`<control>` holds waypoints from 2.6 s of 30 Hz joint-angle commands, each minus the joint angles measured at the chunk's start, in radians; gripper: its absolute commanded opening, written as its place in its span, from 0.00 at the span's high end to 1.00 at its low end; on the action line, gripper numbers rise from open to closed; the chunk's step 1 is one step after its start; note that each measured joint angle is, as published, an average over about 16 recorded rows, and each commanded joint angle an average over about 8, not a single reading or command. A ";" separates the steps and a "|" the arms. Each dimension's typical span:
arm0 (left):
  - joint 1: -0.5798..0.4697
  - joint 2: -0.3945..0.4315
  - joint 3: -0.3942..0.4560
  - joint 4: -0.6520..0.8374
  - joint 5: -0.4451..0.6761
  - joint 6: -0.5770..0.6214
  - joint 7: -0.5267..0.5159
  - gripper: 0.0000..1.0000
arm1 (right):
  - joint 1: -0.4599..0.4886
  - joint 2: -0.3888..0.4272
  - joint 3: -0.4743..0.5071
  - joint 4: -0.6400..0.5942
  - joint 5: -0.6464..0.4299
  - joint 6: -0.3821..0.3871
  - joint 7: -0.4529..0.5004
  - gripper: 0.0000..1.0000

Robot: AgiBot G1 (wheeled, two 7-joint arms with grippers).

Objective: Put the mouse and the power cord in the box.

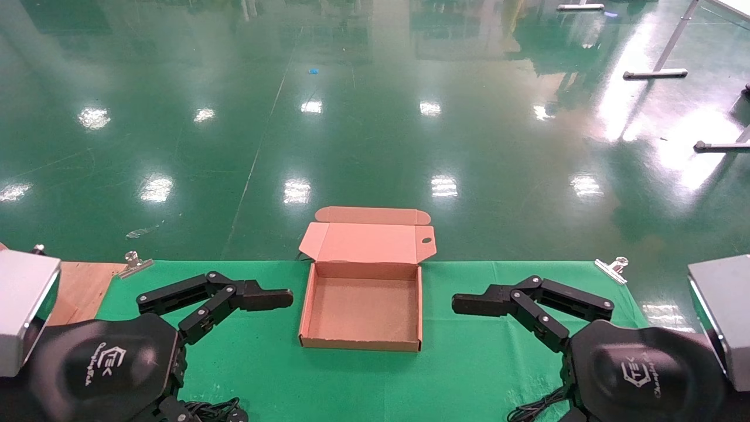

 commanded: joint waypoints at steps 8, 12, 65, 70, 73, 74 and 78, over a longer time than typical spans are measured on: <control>0.000 0.000 0.000 0.000 0.000 0.000 0.000 0.00 | 0.000 0.000 0.000 0.000 0.000 0.000 0.000 0.00; 0.000 0.000 0.000 0.000 0.000 0.000 0.000 0.00 | 0.000 0.000 0.000 0.000 0.000 0.000 0.000 0.00; 0.000 0.000 0.000 0.000 0.000 0.000 0.000 0.00 | 0.000 0.000 0.001 0.000 0.000 0.000 0.000 0.00; 0.004 0.015 0.014 0.006 0.004 0.012 -0.003 0.00 | 0.009 0.002 -0.008 0.010 -0.036 -0.006 -0.021 0.00; -0.004 0.023 0.034 0.017 0.029 0.031 -0.003 0.00 | 0.036 0.000 -0.030 0.023 -0.111 -0.013 -0.057 0.00; -0.010 0.025 0.043 0.024 0.042 0.039 -0.004 0.00 | 0.050 -0.002 -0.041 0.027 -0.146 -0.016 -0.072 0.00; -0.039 0.025 0.076 0.079 0.100 0.063 0.005 0.00 | 0.118 -0.019 -0.092 0.034 -0.311 -0.018 -0.129 0.00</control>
